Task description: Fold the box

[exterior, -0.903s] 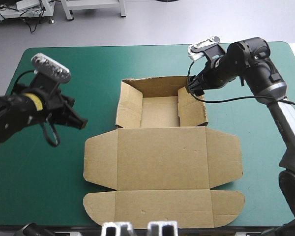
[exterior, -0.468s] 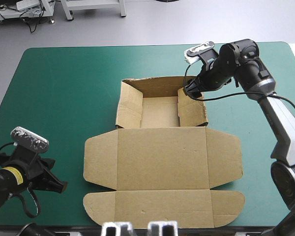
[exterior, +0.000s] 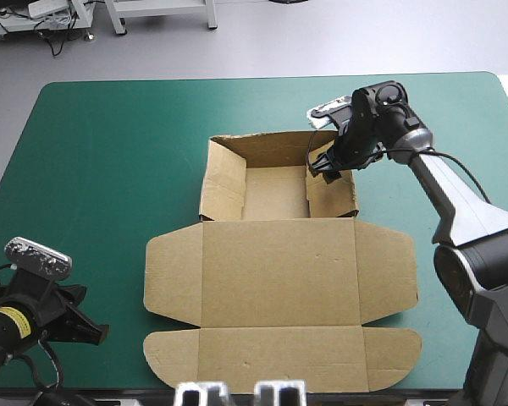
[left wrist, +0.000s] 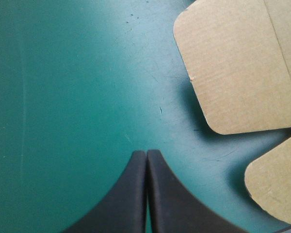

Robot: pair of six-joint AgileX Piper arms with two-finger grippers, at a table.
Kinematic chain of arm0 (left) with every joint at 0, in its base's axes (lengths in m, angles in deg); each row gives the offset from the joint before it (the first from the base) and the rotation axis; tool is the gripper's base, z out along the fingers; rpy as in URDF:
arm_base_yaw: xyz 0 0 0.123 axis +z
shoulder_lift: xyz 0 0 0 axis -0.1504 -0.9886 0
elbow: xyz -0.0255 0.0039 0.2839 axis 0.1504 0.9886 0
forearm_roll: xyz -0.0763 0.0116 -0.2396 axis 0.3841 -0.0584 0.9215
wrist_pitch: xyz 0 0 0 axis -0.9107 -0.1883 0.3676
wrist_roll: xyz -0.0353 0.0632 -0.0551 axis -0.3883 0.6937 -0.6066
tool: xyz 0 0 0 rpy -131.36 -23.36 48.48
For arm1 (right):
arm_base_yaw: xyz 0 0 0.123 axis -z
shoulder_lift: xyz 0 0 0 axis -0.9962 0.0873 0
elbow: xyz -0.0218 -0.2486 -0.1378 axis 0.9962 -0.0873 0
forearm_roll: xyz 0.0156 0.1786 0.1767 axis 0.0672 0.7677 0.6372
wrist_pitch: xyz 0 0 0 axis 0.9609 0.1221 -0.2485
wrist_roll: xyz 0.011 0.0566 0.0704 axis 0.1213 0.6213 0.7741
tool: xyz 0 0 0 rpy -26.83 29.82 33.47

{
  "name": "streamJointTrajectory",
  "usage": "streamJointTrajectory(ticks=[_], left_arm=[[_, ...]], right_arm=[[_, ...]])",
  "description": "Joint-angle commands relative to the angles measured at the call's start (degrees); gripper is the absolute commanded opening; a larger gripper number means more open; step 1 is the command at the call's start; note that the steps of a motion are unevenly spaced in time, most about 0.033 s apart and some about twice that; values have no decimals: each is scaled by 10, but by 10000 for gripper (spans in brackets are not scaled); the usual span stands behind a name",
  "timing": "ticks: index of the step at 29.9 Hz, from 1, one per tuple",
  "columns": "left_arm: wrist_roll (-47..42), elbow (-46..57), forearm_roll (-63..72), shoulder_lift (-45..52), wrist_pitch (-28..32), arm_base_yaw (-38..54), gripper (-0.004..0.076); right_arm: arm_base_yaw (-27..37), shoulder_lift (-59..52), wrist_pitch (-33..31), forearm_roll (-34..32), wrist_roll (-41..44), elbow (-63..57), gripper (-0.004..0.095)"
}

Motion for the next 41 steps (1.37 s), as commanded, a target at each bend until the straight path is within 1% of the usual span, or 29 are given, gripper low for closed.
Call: streamJointTrajectory(ticks=[1, 3, 4, 6, 11, 12, 16, 19, 23, 25, 28, 31, 34, 37, 39, 41], left_arm=[[-7, -12, -8, -3, -26, -4, -11], [-12, -12, -7, -3, -26, -4, -11], [-16, -12, -7, -3, -26, -4, -11], [-18, -12, -7, -3, -26, -4, -11], [-20, -12, -7, -3, -26, -4, -11], [-21, -12, -7, -3, -26, -4, -11], [-22, -12, -7, -3, -26, -4, -11], [-22, -12, -7, -3, -26, -4, -11], [-22, -12, -7, -3, -26, -4, -11], [-22, -12, -7, -3, -26, -4, -11], [-22, -12, -7, -3, -26, -4, -11], [-22, -12, -7, -3, -26, -4, -11], [-22, -12, -7, -3, -26, -4, -11], [-22, -12, -5, -3, -26, -4, -11], [-22, -12, -1, -3, -26, -4, -11], [-22, -12, 8, -3, -26, -4, -11]], right_arm=[[12, -1, -9, 5, 0, 16, 591], [17, 10, -9, 15, -4, 16, 554], [18, 14, -6, 19, -11, 16, 519], [21, 17, -2, 21, -18, 16, 416], [29, 17, 27, 6, -55, 17, 0], [36, 17, 34, 6, -59, 17, -19], [73, 17, 60, 2, -74, 24, -24], [117, 17, 76, -31, -74, 46, -24], [202, 17, 92, -88, -72, 86, -24], [252, 17, 99, -93, -71, 105, -24], [316, 17, 109, -74, -67, 120, -24], [378, 18, 116, -39, -68, 120, -24], [423, 25, 117, -3, -75, 118, -24], [446, 34, 117, 36, -85, 117, -24], [456, 38, 124, 47, -89, 117, -12], [457, 40, 128, 55, -104, 117, 42]])
